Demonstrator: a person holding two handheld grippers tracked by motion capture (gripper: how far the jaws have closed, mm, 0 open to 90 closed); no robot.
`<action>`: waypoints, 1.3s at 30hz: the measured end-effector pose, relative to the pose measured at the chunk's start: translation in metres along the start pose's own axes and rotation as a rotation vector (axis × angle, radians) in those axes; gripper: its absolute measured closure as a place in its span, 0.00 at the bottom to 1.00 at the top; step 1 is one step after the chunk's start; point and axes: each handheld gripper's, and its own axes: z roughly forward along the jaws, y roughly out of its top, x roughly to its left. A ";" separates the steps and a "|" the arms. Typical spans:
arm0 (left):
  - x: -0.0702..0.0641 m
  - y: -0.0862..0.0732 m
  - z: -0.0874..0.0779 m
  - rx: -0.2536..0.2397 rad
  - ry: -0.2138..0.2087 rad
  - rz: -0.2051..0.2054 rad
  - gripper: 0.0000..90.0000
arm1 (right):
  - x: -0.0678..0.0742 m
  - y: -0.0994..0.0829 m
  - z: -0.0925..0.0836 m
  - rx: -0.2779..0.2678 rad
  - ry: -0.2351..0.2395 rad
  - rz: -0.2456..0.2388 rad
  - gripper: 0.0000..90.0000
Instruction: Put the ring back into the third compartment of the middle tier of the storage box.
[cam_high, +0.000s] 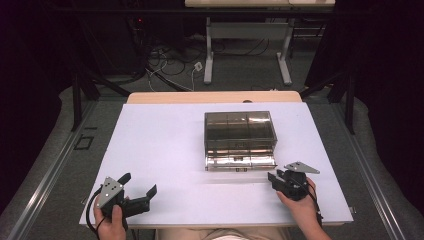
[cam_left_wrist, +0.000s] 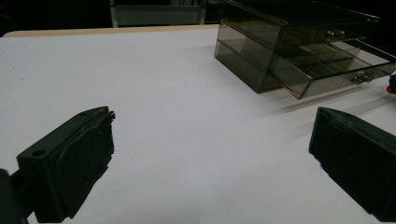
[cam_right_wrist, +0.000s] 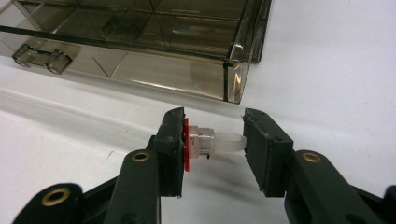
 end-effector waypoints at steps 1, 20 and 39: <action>0.000 0.000 0.000 -0.001 0.000 -0.002 0.00 | 0.000 0.000 -0.001 -0.005 -0.001 -0.004 0.67; 0.000 0.000 0.000 -0.001 -0.001 -0.003 0.00 | -0.002 0.003 -0.013 -0.039 0.021 0.021 0.67; 0.000 0.000 0.001 0.000 0.000 -0.005 0.00 | 0.001 0.011 -0.022 -0.088 0.025 0.007 0.67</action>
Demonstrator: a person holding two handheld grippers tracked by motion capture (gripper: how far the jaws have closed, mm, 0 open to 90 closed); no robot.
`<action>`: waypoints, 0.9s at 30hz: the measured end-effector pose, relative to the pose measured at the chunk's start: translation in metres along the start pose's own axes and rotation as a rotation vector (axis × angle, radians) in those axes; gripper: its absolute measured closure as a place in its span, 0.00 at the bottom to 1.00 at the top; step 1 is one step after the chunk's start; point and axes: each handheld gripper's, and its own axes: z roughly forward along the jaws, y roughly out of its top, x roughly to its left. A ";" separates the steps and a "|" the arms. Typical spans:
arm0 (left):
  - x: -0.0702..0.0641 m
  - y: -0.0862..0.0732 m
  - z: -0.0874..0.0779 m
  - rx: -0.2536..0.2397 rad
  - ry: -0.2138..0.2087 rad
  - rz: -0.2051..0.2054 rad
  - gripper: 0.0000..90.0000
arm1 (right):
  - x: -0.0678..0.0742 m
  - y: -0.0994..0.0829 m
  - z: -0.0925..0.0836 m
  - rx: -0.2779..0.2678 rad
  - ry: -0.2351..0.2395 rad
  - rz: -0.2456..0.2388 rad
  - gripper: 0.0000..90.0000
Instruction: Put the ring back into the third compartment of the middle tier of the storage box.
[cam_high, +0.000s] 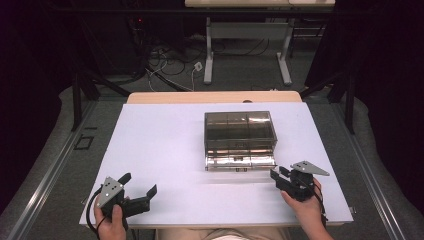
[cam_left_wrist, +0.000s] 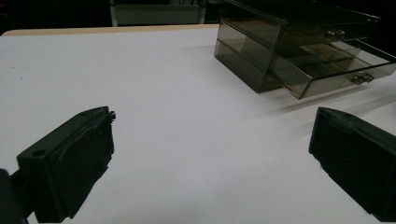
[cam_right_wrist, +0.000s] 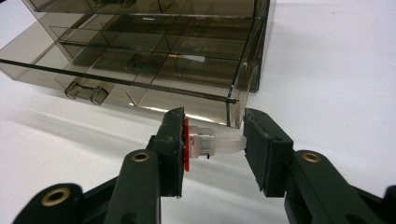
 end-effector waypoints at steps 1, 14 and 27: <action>0.000 0.000 0.000 0.000 0.000 0.000 0.00 | 0.000 0.001 0.000 0.000 0.003 0.002 0.67; 0.000 0.000 0.000 -0.002 0.007 -0.009 0.00 | 0.002 0.012 -0.009 -0.029 0.016 0.012 0.67; 0.000 0.000 0.000 -0.003 0.008 -0.010 0.00 | 0.004 0.026 -0.014 -0.044 0.018 0.003 0.67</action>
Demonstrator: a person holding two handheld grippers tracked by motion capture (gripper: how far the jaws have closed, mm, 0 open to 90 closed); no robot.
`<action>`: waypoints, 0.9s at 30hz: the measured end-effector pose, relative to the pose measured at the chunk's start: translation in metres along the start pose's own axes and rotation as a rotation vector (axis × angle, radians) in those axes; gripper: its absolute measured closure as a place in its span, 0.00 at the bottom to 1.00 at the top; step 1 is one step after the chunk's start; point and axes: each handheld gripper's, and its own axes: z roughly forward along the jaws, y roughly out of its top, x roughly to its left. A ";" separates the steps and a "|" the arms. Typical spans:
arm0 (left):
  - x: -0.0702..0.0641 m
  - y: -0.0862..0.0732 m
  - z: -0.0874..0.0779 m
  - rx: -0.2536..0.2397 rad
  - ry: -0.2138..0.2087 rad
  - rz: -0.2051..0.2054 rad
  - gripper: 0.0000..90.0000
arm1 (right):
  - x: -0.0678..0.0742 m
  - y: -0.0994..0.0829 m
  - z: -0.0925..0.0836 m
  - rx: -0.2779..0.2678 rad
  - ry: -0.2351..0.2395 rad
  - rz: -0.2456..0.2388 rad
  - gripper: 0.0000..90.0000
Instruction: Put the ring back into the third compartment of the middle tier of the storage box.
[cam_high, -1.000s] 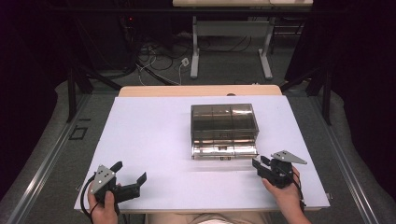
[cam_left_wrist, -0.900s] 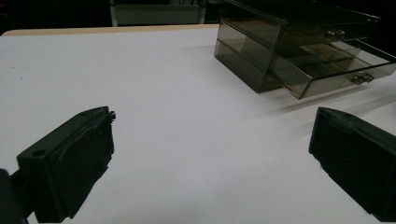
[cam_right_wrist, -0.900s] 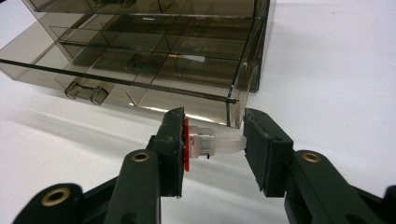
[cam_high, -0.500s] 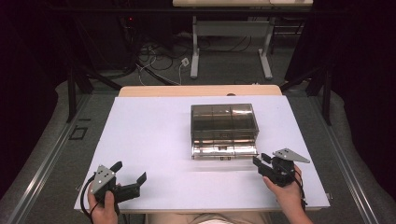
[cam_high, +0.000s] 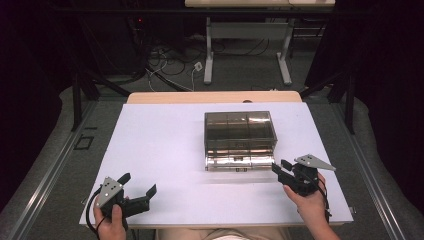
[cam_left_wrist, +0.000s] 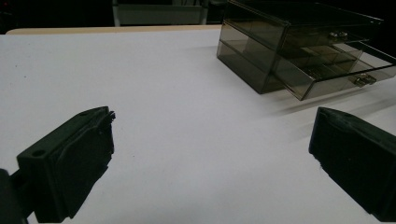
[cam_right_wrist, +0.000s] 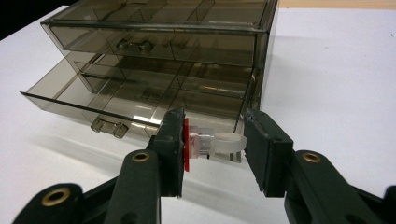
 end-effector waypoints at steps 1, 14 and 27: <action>0.000 0.000 0.000 0.000 0.000 0.000 0.00 | 0.000 0.002 -0.001 0.009 -0.004 -0.006 0.67; 0.000 0.000 0.000 0.002 -0.002 0.000 0.00 | 0.005 0.016 0.008 -0.012 0.016 -0.005 0.67; 0.000 0.000 0.001 0.002 -0.004 0.000 0.00 | 0.007 0.021 0.024 0.001 0.023 -0.018 0.67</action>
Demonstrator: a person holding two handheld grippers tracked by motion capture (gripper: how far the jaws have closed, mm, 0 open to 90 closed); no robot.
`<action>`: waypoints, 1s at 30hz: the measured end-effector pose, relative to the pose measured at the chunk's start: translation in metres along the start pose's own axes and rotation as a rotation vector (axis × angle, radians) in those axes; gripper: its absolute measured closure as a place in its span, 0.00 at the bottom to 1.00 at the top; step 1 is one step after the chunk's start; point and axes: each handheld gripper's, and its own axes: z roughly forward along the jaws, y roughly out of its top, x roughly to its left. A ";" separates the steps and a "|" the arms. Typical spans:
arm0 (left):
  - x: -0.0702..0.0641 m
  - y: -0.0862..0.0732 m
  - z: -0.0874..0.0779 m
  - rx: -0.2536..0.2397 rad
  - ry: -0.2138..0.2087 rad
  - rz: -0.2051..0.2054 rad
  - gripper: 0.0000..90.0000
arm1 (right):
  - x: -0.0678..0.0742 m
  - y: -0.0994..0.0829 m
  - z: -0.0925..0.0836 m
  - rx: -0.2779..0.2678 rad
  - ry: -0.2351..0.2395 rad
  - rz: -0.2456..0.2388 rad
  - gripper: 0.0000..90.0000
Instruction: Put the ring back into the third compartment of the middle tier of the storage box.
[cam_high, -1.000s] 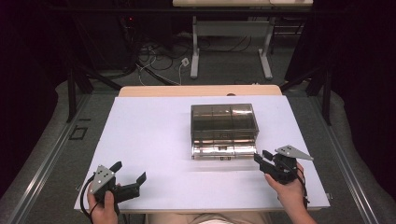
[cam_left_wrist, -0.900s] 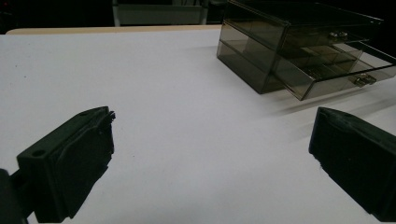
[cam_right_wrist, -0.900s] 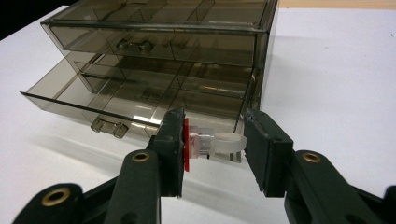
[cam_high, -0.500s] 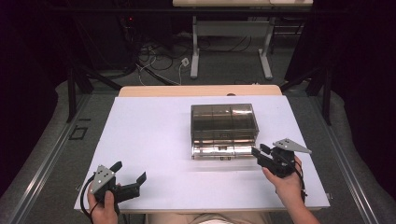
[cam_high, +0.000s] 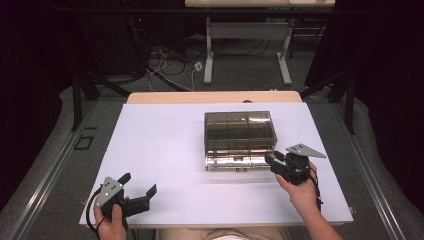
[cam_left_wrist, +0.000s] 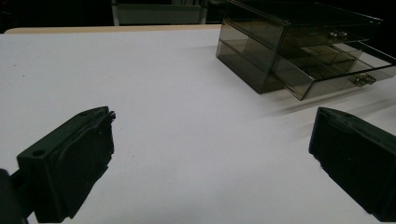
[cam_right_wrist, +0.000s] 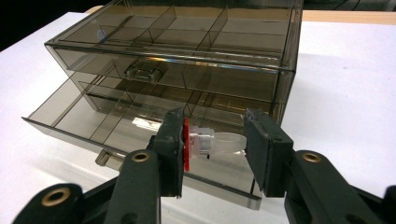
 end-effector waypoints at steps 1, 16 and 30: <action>0.000 0.000 0.000 0.000 0.000 0.000 0.00 | 0.001 0.000 0.001 -0.001 -0.001 0.007 0.67; 0.000 0.000 0.000 -0.003 -0.001 -0.007 0.00 | 0.006 0.002 0.018 0.018 0.000 -0.003 0.66; 0.001 0.000 0.000 -0.003 -0.004 -0.010 0.00 | 0.009 0.000 0.031 0.040 0.000 -0.009 0.66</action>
